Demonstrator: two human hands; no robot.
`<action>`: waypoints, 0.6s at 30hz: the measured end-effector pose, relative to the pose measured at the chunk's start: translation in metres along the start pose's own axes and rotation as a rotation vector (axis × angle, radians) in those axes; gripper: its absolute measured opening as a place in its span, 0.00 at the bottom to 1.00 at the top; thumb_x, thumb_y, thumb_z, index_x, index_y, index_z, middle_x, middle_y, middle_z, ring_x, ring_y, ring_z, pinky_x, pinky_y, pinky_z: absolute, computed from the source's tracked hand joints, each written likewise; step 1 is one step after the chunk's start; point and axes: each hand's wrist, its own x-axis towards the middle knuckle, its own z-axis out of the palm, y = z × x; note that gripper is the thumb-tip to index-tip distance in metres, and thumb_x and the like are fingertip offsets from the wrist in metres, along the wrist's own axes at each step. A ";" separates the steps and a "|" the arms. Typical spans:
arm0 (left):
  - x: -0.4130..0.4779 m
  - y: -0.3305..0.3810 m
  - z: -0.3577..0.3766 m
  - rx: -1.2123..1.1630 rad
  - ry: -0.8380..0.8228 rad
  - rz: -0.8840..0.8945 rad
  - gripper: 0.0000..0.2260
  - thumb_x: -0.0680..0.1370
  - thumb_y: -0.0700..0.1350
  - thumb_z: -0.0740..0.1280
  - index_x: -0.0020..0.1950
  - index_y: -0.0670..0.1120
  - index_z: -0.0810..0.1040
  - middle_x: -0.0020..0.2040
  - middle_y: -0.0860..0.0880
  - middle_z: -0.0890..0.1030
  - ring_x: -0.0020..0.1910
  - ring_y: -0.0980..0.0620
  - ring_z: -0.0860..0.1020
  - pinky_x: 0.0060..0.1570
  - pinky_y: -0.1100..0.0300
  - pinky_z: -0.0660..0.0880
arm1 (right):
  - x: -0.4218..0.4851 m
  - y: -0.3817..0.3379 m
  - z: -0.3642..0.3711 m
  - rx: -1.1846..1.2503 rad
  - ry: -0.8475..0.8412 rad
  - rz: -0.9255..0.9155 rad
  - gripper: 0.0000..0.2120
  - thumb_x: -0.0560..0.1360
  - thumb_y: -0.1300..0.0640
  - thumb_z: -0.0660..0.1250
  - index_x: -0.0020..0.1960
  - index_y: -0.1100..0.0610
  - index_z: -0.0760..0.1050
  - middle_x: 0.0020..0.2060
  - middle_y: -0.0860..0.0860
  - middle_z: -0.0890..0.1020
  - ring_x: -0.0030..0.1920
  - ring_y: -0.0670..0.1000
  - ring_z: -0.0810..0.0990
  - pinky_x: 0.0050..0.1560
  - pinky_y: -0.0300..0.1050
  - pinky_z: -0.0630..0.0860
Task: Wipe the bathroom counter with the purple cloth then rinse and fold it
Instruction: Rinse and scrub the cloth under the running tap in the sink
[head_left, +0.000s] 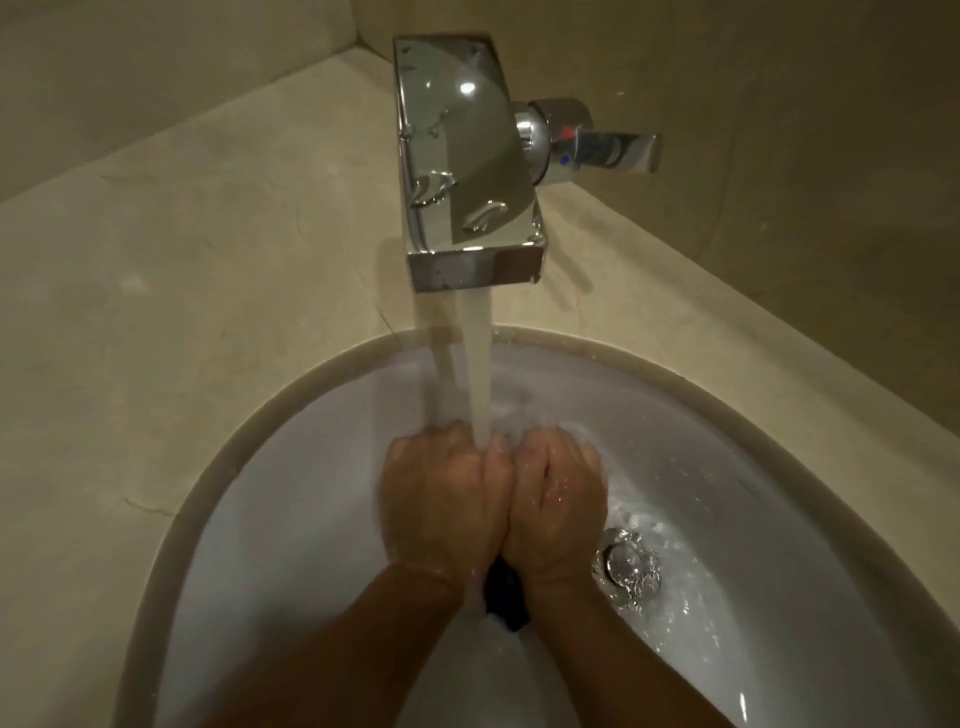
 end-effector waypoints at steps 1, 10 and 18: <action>0.000 0.004 -0.001 0.014 0.049 0.028 0.30 0.84 0.57 0.47 0.31 0.46 0.78 0.27 0.49 0.76 0.26 0.46 0.74 0.36 0.57 0.72 | 0.002 0.000 0.000 0.010 0.005 0.009 0.16 0.79 0.51 0.53 0.36 0.50 0.72 0.34 0.44 0.75 0.37 0.53 0.73 0.45 0.54 0.72; 0.005 0.006 -0.008 -0.126 -0.034 -0.066 0.20 0.81 0.54 0.55 0.28 0.55 0.67 0.23 0.55 0.68 0.23 0.52 0.71 0.39 0.48 0.77 | 0.006 -0.013 -0.008 0.096 -0.076 0.102 0.15 0.78 0.48 0.53 0.36 0.48 0.71 0.32 0.42 0.74 0.37 0.49 0.72 0.46 0.51 0.71; 0.014 -0.004 -0.047 -0.204 0.027 0.020 0.13 0.78 0.53 0.59 0.39 0.47 0.75 0.37 0.51 0.74 0.39 0.49 0.72 0.46 0.53 0.67 | 0.004 -0.035 -0.045 0.331 -0.078 -0.047 0.08 0.75 0.54 0.60 0.47 0.55 0.77 0.45 0.48 0.76 0.47 0.45 0.76 0.46 0.40 0.73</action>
